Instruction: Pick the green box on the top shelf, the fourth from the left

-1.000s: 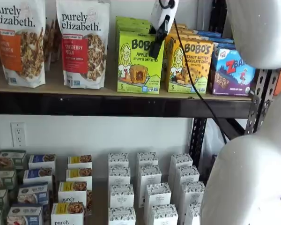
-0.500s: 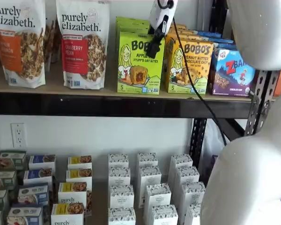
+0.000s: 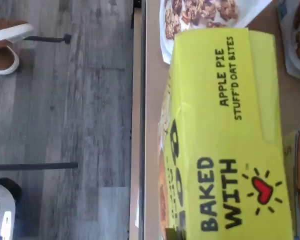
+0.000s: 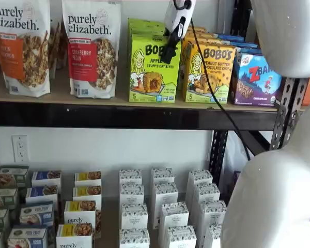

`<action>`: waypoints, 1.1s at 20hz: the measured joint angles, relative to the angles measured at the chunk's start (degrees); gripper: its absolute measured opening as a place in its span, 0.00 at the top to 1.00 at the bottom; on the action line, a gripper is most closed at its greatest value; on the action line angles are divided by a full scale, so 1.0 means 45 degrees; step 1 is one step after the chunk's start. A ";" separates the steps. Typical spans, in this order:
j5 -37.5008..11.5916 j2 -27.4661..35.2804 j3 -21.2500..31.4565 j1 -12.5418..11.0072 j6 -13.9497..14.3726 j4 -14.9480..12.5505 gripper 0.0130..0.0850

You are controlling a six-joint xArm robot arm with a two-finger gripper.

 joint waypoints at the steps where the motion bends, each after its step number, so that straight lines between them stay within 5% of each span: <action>1: 0.0009 0.0000 -0.0005 -0.0003 -0.0001 0.0013 0.72; 4: 0.0041 0.0002 -0.0021 -0.0006 0.0000 0.0047 0.83; 22: 0.0990 -0.0098 -0.0432 0.0044 0.0199 0.0169 0.83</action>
